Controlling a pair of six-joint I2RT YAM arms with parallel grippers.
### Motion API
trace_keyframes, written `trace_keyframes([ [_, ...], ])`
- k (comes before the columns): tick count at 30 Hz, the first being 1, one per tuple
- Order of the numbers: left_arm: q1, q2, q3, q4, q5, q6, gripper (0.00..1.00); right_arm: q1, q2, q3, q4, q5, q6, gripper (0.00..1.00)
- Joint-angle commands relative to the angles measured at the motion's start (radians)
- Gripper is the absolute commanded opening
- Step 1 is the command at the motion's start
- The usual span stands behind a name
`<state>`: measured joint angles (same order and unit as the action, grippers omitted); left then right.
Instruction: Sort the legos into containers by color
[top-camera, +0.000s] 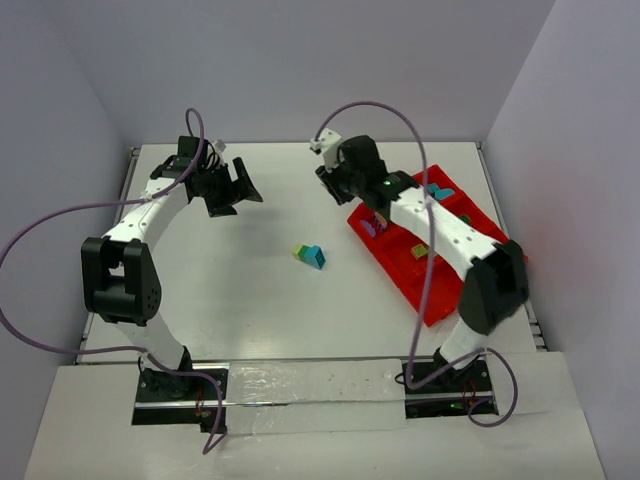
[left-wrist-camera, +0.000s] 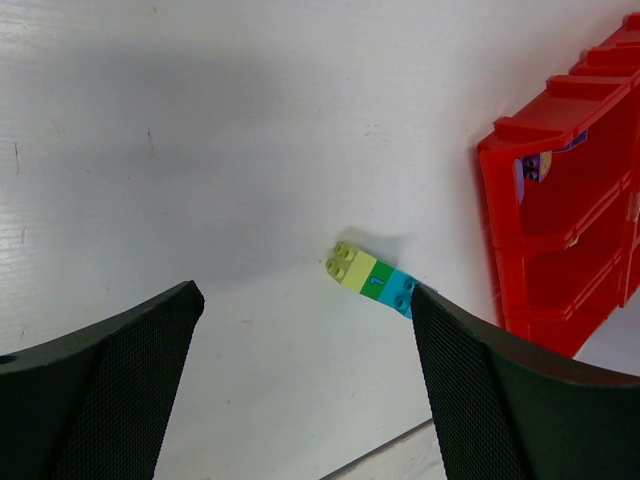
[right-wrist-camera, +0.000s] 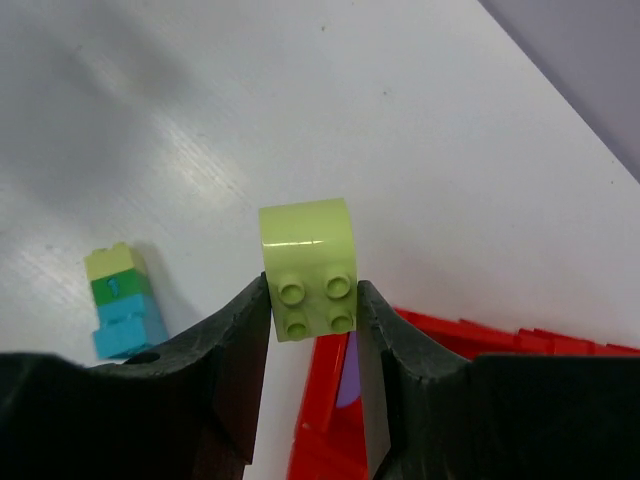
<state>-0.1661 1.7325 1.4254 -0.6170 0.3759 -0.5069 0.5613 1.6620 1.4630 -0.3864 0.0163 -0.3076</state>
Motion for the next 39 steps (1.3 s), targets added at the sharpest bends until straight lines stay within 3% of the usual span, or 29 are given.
trace_keyframes([
  [1,0.007,-0.033,0.041,0.025,0.015,0.035,0.93,-0.046,-0.163,-0.165,-0.003,0.038,0.084,0.14],
  [8,0.007,-0.022,0.054,0.017,0.027,0.051,0.93,-0.228,-0.444,-0.456,-0.022,0.025,0.225,0.14],
  [15,0.005,-0.035,0.041,0.031,0.038,0.047,0.93,-0.331,-0.524,-0.598,-0.011,0.045,0.236,0.17],
  [17,0.007,-0.041,0.036,0.028,0.036,0.051,0.93,-0.352,-0.519,-0.621,0.004,0.032,0.238,0.24],
  [19,0.007,-0.045,0.033,0.025,0.032,0.053,0.93,-0.357,-0.503,-0.624,0.007,0.019,0.242,0.38],
  [24,0.007,-0.061,0.019,0.029,0.026,0.048,0.93,-0.357,-0.474,-0.625,0.009,0.027,0.248,0.59],
  [27,0.007,-0.07,0.013,0.03,0.024,0.045,0.93,-0.356,-0.487,-0.626,0.014,0.033,0.246,0.66],
  [32,0.007,-0.067,0.017,0.03,0.019,0.041,0.93,-0.327,-0.501,-0.571,-0.006,-0.009,0.225,0.67],
  [39,0.007,-0.067,0.027,0.024,0.007,0.038,0.93,-0.057,-0.438,-0.493,0.016,-0.082,0.15,0.65],
])
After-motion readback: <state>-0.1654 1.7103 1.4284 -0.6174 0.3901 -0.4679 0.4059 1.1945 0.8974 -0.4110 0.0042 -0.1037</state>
